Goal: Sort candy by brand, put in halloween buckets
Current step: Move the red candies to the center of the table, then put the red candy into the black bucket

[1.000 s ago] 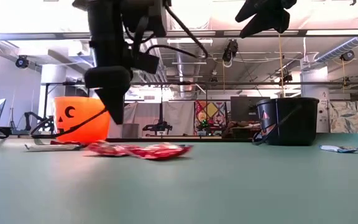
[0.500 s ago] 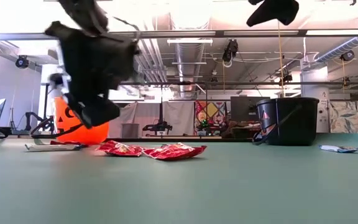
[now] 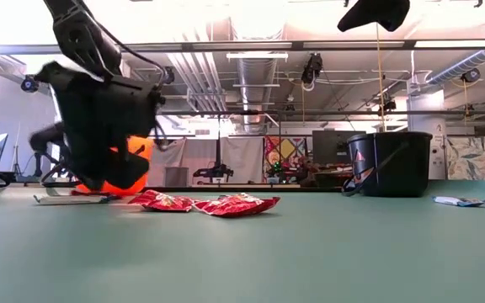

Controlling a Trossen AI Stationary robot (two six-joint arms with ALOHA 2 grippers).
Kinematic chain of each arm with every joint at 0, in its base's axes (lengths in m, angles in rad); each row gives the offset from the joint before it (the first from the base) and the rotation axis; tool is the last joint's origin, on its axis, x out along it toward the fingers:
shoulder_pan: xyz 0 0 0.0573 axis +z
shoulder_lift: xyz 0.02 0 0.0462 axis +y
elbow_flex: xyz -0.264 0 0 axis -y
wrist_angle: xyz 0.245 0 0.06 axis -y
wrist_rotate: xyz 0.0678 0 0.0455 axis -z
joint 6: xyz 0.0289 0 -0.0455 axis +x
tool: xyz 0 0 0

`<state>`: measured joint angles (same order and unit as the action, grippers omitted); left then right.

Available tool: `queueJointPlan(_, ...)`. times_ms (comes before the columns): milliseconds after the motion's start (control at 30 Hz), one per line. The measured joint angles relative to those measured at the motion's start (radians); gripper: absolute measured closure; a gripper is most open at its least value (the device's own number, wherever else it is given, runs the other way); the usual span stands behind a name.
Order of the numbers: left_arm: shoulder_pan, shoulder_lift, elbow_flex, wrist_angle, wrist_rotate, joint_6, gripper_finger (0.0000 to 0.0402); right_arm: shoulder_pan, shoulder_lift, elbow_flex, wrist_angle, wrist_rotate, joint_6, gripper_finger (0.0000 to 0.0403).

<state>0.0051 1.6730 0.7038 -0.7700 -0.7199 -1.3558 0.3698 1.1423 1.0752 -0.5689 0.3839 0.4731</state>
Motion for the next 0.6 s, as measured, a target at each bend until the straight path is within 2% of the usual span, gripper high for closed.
queueJointPlan(133,-0.003,0.015,-0.008,0.114,0.013,0.069,0.0401,-0.001,0.0,0.0,0.002,-0.012,0.032,0.0163)
queueJointPlan(233,-0.047,0.016,0.012,0.205,0.038,0.108,0.0401,0.0,0.0,0.0,0.002,-0.05,0.039,0.0163)
queueJointPlan(400,-0.187,0.022,0.078,0.442,0.135,0.203,0.0401,0.005,0.0,0.0,0.002,-0.051,0.039,0.0163)
queueJointPlan(500,-0.282,0.037,0.114,0.623,0.138,0.292,0.0402,0.005,0.0,0.0,0.003,-0.051,0.01,0.0163)
queueJointPlan(600,-0.362,0.045,0.164,0.645,0.128,0.331,0.0401,0.006,0.0,-0.012,0.036,-0.05,-0.021,0.0163)
